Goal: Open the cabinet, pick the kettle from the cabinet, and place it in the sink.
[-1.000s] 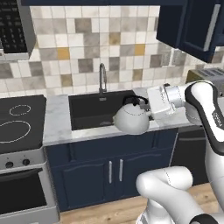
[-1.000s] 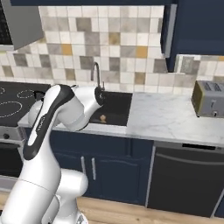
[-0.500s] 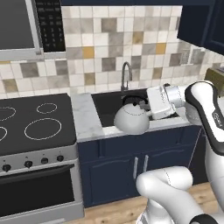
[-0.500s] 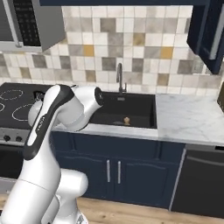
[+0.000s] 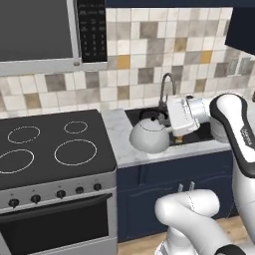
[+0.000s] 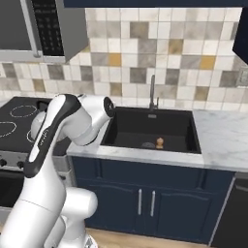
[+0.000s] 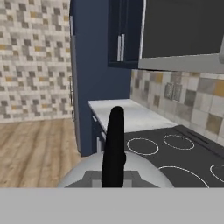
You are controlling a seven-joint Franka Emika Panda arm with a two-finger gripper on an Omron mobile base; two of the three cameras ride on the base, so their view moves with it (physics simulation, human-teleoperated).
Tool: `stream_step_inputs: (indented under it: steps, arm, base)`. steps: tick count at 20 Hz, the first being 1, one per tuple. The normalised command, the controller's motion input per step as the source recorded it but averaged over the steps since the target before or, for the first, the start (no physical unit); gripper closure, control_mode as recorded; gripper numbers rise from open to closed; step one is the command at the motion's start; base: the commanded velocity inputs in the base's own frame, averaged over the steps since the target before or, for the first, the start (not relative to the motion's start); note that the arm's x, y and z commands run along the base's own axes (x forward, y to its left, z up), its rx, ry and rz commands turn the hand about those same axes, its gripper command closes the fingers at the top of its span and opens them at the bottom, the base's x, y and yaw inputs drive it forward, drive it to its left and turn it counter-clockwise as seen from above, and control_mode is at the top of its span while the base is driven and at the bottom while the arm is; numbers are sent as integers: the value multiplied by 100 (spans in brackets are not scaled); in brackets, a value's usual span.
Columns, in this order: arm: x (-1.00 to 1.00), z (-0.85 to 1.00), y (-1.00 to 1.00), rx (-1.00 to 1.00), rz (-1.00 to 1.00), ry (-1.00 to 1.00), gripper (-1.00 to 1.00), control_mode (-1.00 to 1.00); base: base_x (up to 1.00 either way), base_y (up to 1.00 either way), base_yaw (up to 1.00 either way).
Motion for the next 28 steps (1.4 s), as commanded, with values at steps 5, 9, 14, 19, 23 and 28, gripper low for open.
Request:
stream_step_inputs:
  steps: [5, 9, 14, 19, 23, 28]
  arm:
    - [0, 0, 0, 0, 0, 0, 100, 100]
    - [0, 0, 0, 0, 0, 0, 100, 100]
    - [0, 0, 0, 0, 0, 0, 100, 100]
    - [0, 0, 0, 0, 0, 0, 100, 100]
    - [0, 0, 0, 0, 0, 0, 100, 100]
    - [0, 0, 0, 0, 0, 0, 100, 100]
  base:
    - [50, 11, 0]
    - [51, 13, 0]
    - [35, 7, 0]
    - [19, 11, 0]
    - [16, 7, 0]
    - [0, 0, 0]
